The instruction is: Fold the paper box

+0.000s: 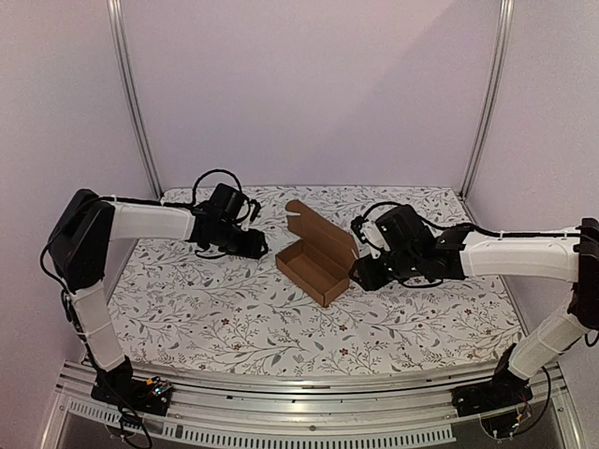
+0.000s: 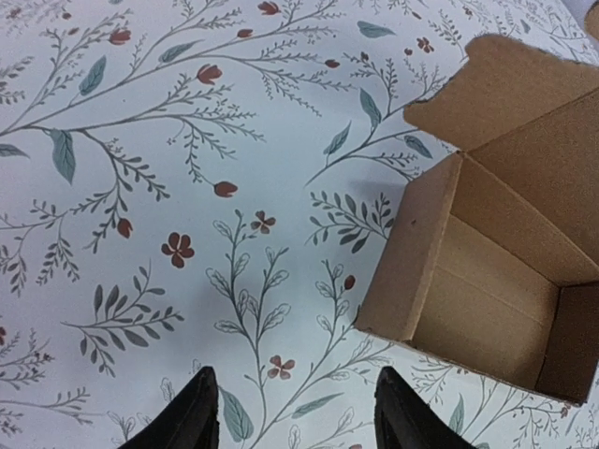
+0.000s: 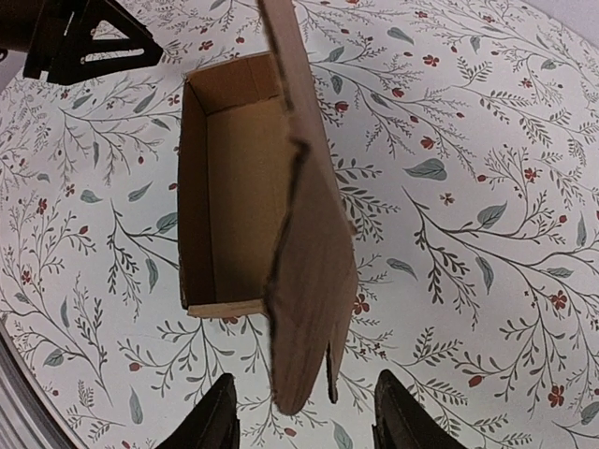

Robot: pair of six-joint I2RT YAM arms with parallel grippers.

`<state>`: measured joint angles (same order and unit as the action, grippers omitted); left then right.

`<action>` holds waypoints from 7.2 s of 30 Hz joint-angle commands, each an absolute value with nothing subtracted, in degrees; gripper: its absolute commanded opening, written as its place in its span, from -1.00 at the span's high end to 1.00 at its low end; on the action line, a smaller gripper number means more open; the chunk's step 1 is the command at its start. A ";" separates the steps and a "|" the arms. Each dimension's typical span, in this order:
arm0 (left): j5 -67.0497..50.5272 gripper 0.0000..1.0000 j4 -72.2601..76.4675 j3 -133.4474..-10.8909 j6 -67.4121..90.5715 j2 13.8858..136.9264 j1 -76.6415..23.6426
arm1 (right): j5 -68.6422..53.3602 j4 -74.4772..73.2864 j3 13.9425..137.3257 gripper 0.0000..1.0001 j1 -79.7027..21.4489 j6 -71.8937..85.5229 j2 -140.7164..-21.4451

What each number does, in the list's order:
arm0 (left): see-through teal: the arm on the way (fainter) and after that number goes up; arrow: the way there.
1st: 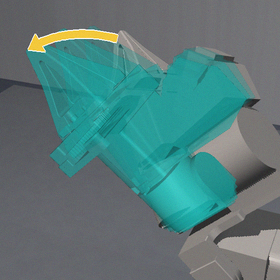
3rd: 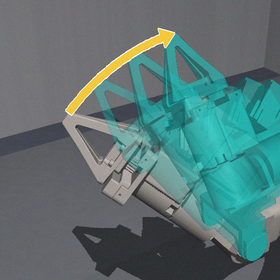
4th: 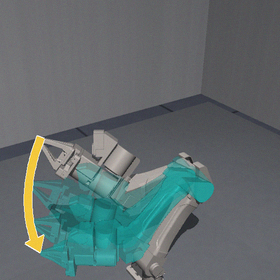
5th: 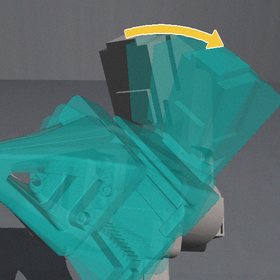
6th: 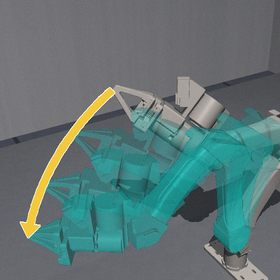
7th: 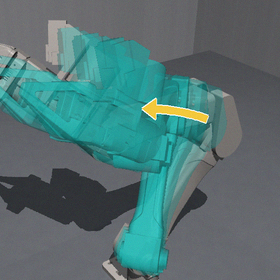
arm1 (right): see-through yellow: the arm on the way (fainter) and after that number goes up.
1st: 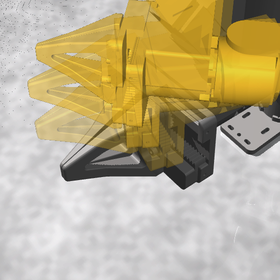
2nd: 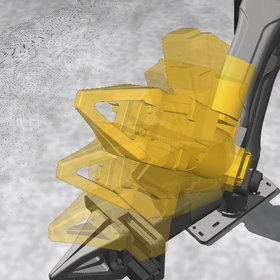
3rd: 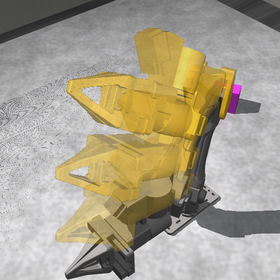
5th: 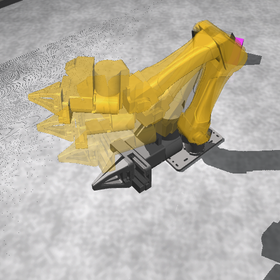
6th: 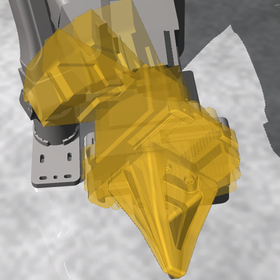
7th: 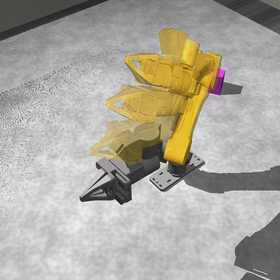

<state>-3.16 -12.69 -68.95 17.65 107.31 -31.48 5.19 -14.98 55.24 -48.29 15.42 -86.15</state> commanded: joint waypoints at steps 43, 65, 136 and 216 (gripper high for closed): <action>4.85 -0.23 -10.16 -43.06 20.43 74.02 -46.32 | -17.58 -30.93 54.45 1.00 -47.07 -17.60 -79.19; -3.18 -0.42 5.18 -27.42 14.41 60.06 -46.76 | -26.34 -42.29 58.98 1.00 -47.75 -28.33 -79.99; 6.89 1.00 -3.96 -33.04 22.21 64.90 -51.58 | -5.46 -18.02 53.67 1.00 -58.03 -9.74 -80.69; 18.27 1.00 -9.18 -41.39 49.00 81.43 -67.55 | 35.95 -7.19 48.16 0.79 -77.43 25.52 -87.73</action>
